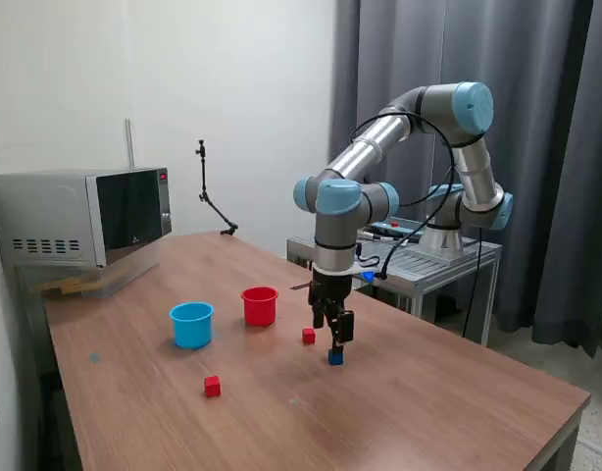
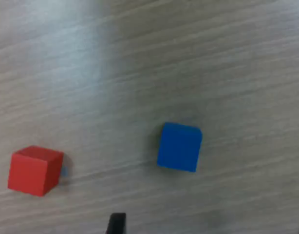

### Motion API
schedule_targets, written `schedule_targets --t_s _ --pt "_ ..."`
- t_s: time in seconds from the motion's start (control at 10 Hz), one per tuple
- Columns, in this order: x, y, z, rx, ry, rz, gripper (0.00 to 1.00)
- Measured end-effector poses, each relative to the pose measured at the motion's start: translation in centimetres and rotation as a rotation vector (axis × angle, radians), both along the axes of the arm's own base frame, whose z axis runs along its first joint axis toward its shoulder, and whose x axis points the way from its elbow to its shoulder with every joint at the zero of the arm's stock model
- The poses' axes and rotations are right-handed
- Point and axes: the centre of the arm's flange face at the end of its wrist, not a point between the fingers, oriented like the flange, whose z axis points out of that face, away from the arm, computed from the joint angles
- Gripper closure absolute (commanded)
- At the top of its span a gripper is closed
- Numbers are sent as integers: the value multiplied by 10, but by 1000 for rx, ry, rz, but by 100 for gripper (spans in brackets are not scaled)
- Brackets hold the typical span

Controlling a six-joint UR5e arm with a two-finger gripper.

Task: Place red objects in the red bin, and blue objects in the blue bin.

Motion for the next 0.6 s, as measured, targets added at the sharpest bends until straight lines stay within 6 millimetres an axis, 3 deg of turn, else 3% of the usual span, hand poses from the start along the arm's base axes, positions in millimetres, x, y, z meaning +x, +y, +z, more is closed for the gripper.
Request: schedule_targets --t_s 0.6 --pt "18 0 -5 15 -12 -150 0"
